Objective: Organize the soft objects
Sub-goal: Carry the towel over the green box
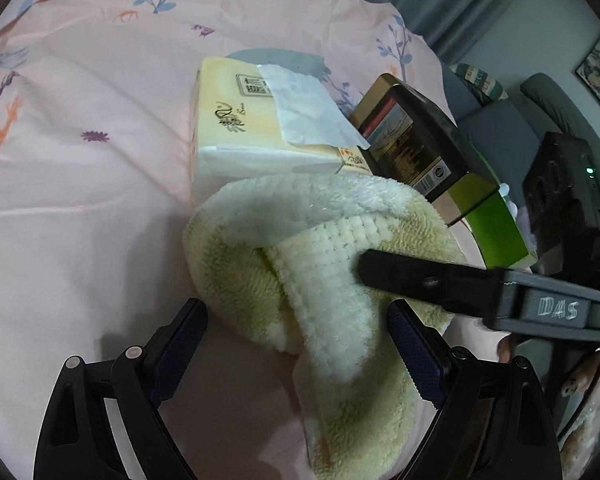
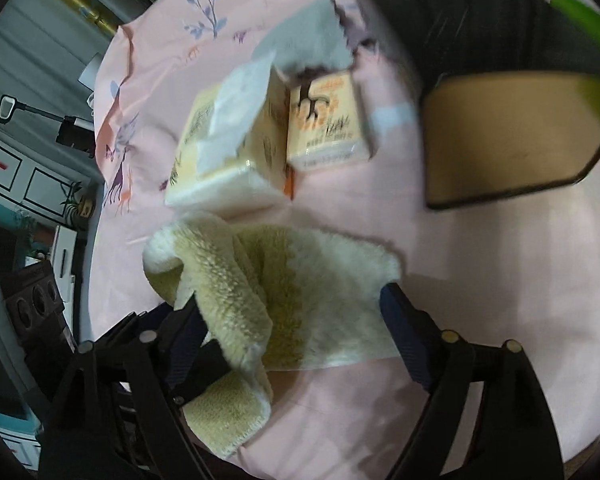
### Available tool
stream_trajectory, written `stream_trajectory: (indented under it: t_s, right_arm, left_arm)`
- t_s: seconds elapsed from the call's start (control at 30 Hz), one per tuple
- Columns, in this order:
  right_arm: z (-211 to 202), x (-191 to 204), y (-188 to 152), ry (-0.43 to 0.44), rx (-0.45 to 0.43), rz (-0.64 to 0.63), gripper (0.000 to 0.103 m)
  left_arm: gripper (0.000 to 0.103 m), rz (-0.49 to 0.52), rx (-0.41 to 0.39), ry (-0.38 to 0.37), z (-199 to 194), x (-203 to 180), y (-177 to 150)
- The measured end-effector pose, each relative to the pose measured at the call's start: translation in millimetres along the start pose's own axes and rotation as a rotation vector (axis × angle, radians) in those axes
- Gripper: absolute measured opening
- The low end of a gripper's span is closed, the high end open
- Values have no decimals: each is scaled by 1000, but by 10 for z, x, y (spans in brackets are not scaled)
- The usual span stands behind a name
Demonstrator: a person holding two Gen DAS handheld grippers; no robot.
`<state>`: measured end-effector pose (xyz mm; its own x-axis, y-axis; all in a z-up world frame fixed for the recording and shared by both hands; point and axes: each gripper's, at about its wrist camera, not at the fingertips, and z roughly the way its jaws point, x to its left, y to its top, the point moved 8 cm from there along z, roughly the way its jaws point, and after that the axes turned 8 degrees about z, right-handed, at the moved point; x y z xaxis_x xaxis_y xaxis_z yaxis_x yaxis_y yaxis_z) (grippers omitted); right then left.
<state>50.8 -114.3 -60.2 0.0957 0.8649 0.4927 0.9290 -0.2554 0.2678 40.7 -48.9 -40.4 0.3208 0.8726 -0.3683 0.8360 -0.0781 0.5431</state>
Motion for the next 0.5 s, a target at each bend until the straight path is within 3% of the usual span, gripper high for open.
stream_trajectory:
  t_s: [0.13, 0.2, 0.27, 0.5]
  right_arm:
    - [36, 119, -47, 0, -11, -39, 68]
    - [73, 223, -83, 36, 1, -63, 53]
    - [143, 317, -142, 58, 33, -87, 50]
    - [90, 474, -152, 65, -11, -126, 38]
  left_arm:
    - [71, 16, -3, -9, 21, -58, -19]
    - [64, 21, -9, -7, 18, -66, -25]
    - [55, 29, -13, 7, 10, -66, -31]
    - [47, 63, -56, 31, -135, -114, 11]
